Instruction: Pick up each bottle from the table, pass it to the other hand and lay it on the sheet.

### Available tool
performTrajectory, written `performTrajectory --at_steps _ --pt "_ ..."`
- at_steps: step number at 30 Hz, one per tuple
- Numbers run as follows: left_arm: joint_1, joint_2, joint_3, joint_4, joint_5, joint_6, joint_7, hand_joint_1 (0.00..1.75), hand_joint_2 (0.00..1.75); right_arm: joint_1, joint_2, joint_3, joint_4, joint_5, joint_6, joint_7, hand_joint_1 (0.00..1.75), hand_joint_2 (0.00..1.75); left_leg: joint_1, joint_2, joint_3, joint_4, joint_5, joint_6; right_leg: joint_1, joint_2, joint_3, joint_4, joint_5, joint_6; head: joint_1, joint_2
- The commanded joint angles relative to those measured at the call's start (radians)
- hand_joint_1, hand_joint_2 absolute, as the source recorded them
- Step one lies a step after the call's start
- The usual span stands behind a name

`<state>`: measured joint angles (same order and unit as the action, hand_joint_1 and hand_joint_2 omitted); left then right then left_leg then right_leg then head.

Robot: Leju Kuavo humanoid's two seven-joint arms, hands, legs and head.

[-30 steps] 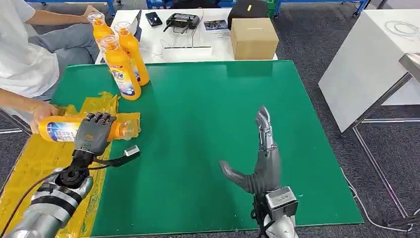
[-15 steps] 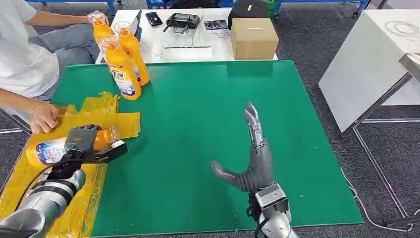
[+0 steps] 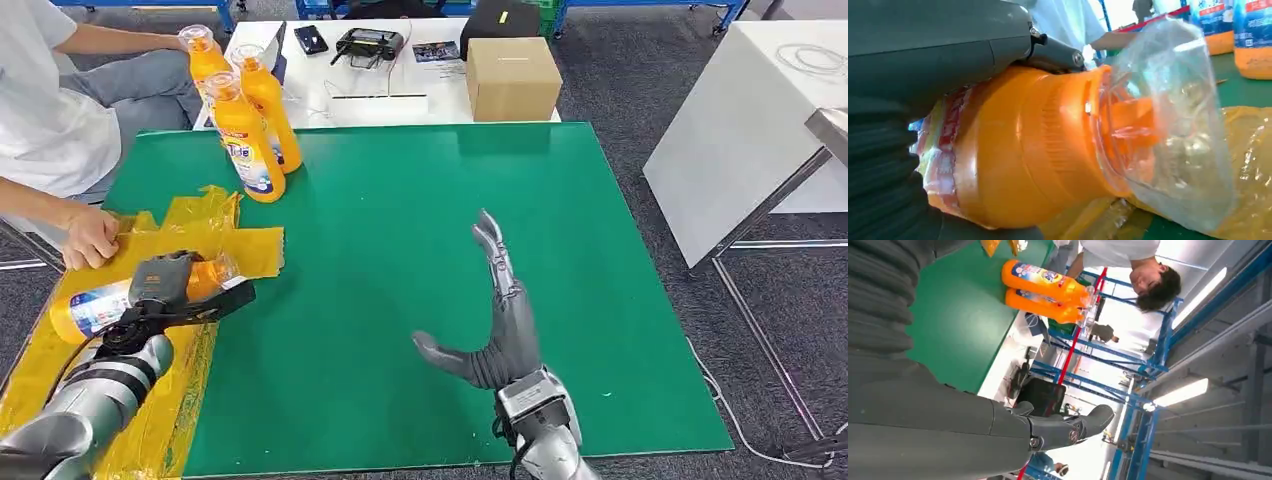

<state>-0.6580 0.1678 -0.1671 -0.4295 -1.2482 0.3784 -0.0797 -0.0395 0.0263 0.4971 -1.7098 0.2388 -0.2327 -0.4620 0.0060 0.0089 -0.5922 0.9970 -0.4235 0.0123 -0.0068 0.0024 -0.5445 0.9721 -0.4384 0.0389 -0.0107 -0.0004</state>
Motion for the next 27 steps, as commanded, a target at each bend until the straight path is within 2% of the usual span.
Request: performTrajectory --at_steps 1,10,17,20,27 --pt "0.035 -0.055 0.115 0.049 0.148 -0.057 -0.153 0.0 1.75 -0.049 -0.025 0.028 0.073 0.003 0.009 0.01 0.0 1.75 0.0 0.001 0.004 -0.002 -0.001 0.0 0.0 0.001 0.004 -0.003 0.0 0.0 0.0 0.0" --pt "0.076 -0.08 0.126 -0.019 0.278 -0.078 -0.268 0.0 1.75 -0.053 -0.023 0.02 0.089 0.005 0.021 0.014 0.0 1.75 0.0 -0.001 0.005 -0.002 -0.001 0.0 0.0 -0.002 0.006 -0.003 0.0 0.0 0.0 0.0" --pt "0.128 -0.11 0.08 -0.153 0.343 -0.001 -0.329 0.0 1.75 -0.05 -0.018 0.015 0.096 0.016 0.03 0.017 0.0 1.75 0.0 -0.002 0.004 -0.002 0.0 0.0 0.0 -0.003 0.005 -0.003 0.0 0.0 0.0 0.0" --pt "0.153 -0.119 0.05 -0.221 0.342 0.027 -0.318 0.0 1.75 -0.046 -0.016 0.012 0.095 0.018 0.03 0.018 0.0 1.75 0.0 -0.003 0.002 -0.001 0.0 0.0 0.0 -0.004 0.003 -0.001 0.0 0.0 0.0 0.0" --pt "0.154 -0.115 0.05 -0.222 0.342 0.026 -0.318 0.0 1.75 -0.046 -0.016 0.012 0.094 0.018 0.03 0.018 0.0 1.75 0.0 -0.001 0.001 0.0 -0.001 0.0 0.0 -0.003 0.002 -0.002 0.0 -0.001 0.0 0.0"
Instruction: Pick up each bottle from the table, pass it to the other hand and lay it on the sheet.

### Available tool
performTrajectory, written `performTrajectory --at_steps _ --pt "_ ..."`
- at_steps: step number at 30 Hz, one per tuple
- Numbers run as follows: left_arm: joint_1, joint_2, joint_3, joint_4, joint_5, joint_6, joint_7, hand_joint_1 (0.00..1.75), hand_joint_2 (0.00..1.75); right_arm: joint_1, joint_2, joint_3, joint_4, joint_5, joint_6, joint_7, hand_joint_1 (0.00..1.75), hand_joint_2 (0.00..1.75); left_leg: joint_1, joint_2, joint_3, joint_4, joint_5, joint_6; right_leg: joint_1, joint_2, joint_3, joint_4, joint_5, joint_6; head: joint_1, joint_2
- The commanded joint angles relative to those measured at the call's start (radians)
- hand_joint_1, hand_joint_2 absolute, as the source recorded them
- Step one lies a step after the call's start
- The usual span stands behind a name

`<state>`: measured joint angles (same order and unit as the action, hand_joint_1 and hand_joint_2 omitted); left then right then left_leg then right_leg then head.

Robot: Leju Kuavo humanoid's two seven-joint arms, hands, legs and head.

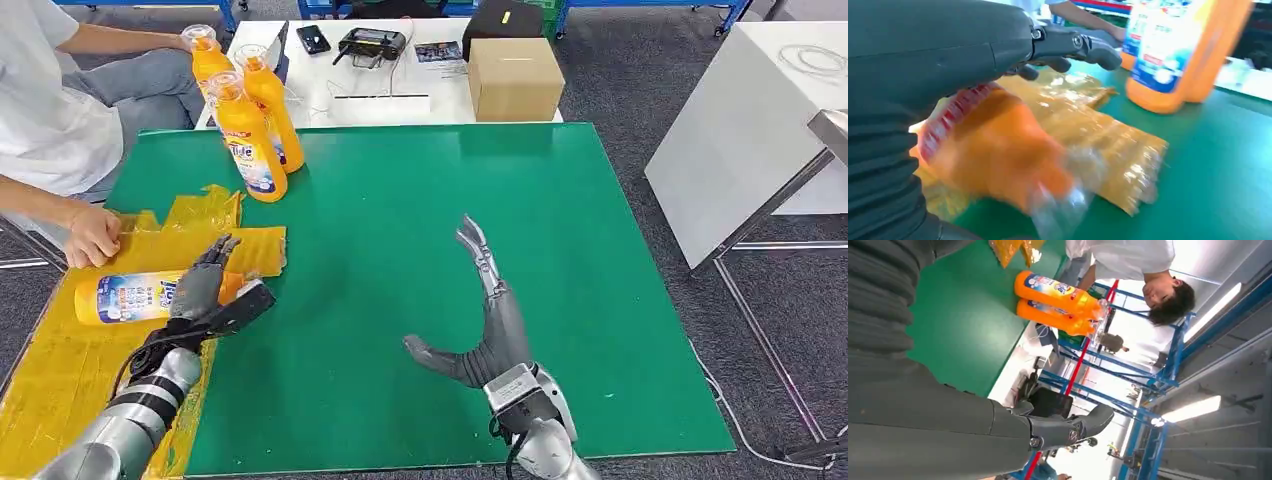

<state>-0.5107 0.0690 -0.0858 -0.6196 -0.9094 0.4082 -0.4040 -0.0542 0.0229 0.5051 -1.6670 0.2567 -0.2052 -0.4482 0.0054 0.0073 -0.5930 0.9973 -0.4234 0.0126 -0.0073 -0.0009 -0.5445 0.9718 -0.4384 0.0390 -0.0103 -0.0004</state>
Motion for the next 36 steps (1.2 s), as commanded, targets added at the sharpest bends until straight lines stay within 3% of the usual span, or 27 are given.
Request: performTrajectory --at_steps 1,15,19,26,27,31,36 --pt "0.007 -0.016 -0.031 -0.032 0.003 -0.004 0.006 0.0 1.75 -0.032 -0.012 0.004 0.052 0.0 0.003 0.004 0.0 1.75 0.001 0.0 0.001 0.0 -0.001 0.0 0.001 0.001 0.001 -0.001 0.0 -0.001 0.0 0.0" --pt "0.021 -0.017 -0.047 -0.074 0.022 0.01 -0.019 0.0 1.75 -0.029 -0.011 0.001 0.05 0.002 0.002 0.005 0.0 1.75 0.001 -0.001 0.001 0.0 -0.001 0.0 0.001 0.0 0.001 -0.001 -0.001 0.0 0.0 0.0" --pt "0.088 -0.005 -0.136 -0.272 -0.017 0.052 0.037 0.0 1.75 -0.019 -0.007 -0.009 0.041 0.01 0.002 0.008 0.0 1.75 0.001 -0.001 0.001 0.0 -0.001 0.0 0.001 -0.001 0.001 -0.001 -0.001 -0.001 0.0 0.0" --pt "0.157 0.016 -0.165 -0.462 -0.021 0.089 0.05 0.0 1.75 -0.006 -0.005 -0.02 0.034 0.014 -0.003 0.009 0.0 1.75 0.001 0.001 0.001 0.0 -0.002 0.0 0.001 0.001 0.001 -0.001 -0.001 -0.001 0.0 0.0" --pt "0.217 -0.025 -0.104 -0.593 0.223 0.053 -0.107 0.0 1.75 0.013 0.001 -0.034 0.021 0.002 -0.011 0.007 0.0 1.75 0.001 0.0 0.0 0.0 -0.001 0.0 0.001 0.001 -0.001 -0.001 0.0 -0.001 0.0 0.0" --pt "0.373 -0.06 -0.126 -0.933 0.379 -0.017 -0.109 0.0 1.75 0.069 0.003 -0.069 -0.03 -0.025 -0.034 -0.017 0.0 1.75 0.001 0.0 0.001 0.001 -0.003 0.0 0.001 0.0 0.001 -0.001 -0.002 0.0 -0.001 0.0" --pt "0.447 -0.074 -0.181 -1.044 0.369 0.038 -0.147 0.0 1.75 0.096 0.001 -0.093 -0.034 -0.027 -0.05 -0.018 0.0 1.75 0.001 0.0 0.0 0.001 -0.004 0.0 0.001 0.0 0.001 -0.002 -0.003 0.0 0.0 0.0"
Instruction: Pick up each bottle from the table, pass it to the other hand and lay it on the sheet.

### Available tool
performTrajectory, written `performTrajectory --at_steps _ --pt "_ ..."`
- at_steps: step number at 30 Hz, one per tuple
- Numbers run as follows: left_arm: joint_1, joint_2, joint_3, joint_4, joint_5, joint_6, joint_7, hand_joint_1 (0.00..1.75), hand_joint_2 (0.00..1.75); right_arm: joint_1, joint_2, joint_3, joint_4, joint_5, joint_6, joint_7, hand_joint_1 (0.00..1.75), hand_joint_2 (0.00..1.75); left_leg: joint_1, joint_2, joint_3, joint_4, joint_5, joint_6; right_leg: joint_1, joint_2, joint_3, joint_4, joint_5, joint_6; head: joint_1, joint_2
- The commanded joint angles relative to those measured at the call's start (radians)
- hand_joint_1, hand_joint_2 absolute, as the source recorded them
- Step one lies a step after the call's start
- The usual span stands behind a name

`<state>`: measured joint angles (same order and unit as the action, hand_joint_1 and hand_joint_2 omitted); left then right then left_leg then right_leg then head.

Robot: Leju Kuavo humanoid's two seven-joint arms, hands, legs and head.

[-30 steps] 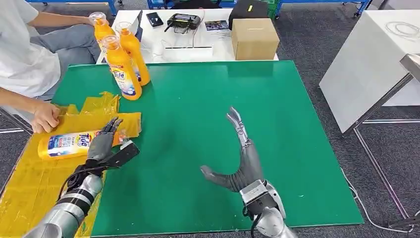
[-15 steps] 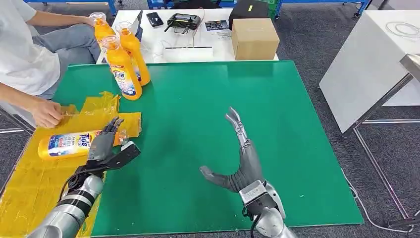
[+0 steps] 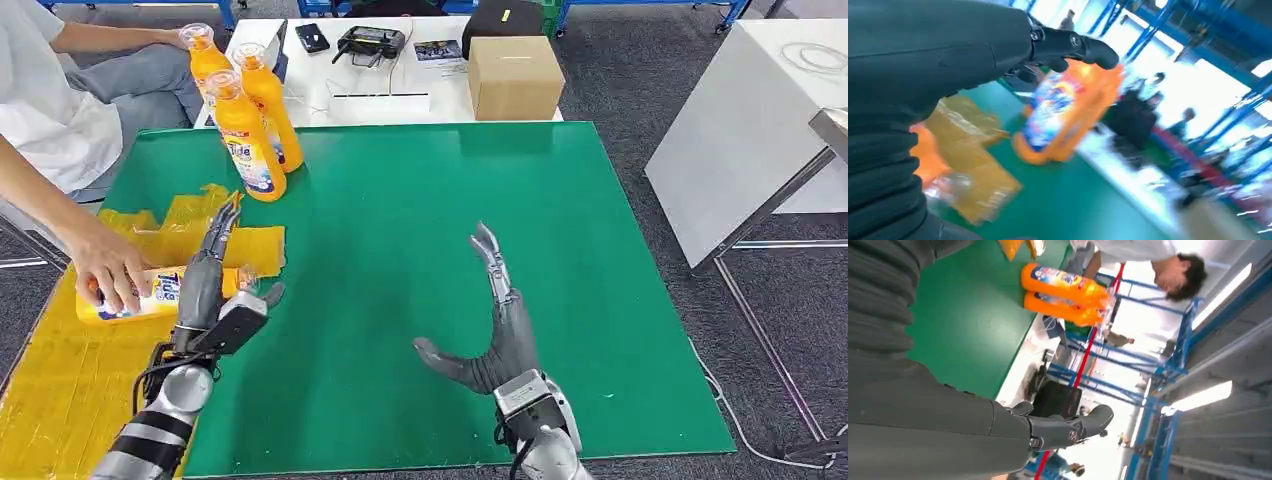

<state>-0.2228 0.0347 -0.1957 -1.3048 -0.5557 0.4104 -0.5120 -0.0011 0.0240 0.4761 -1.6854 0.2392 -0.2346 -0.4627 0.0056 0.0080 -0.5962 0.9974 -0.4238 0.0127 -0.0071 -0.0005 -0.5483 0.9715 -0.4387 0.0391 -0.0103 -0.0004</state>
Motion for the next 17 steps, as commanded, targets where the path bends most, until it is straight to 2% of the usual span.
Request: performTrajectory --at_steps 1,2,4,9,17 --pt "0.167 -0.04 -0.085 -0.369 0.04 0.034 -0.038 0.0 1.75 0.048 0.002 -0.069 -0.016 -0.009 -0.025 -0.004 0.0 1.75 0.0 0.0 0.001 0.0 -0.002 0.0 0.0 0.0 0.001 -0.001 -0.001 0.0 0.0 0.0" --pt "0.173 -0.035 -0.099 -0.38 0.112 -0.01 -0.041 0.0 1.75 0.054 0.004 -0.076 -0.018 -0.008 -0.032 -0.006 0.0 1.75 0.001 -0.001 0.005 0.0 -0.004 0.0 0.001 0.0 0.006 -0.002 -0.003 -0.001 0.0 0.0" --pt "0.19 -0.038 -0.109 -0.393 0.19 -0.066 -0.032 0.0 1.75 0.072 0.002 -0.088 -0.029 -0.005 -0.042 -0.007 0.0 1.75 0.0 -0.001 0.0 0.0 -0.001 0.0 0.0 -0.001 0.0 -0.001 -0.001 0.0 0.0 0.0" --pt "0.252 -0.066 -0.124 -0.38 0.39 -0.23 0.003 0.0 1.75 0.138 0.005 -0.13 -0.063 0.018 -0.079 -0.008 0.0 1.75 0.0 -0.002 0.002 -0.001 -0.001 0.0 0.0 -0.001 0.002 -0.002 -0.001 0.0 0.0 0.0" --pt "0.285 -0.067 -0.149 -0.368 0.442 -0.287 0.02 0.0 1.75 0.16 0.005 -0.153 -0.079 0.009 -0.097 0.0 0.0 1.75 0.0 -0.001 0.002 -0.001 -0.002 0.0 0.0 -0.001 0.002 -0.002 -0.002 0.0 0.0 0.0"
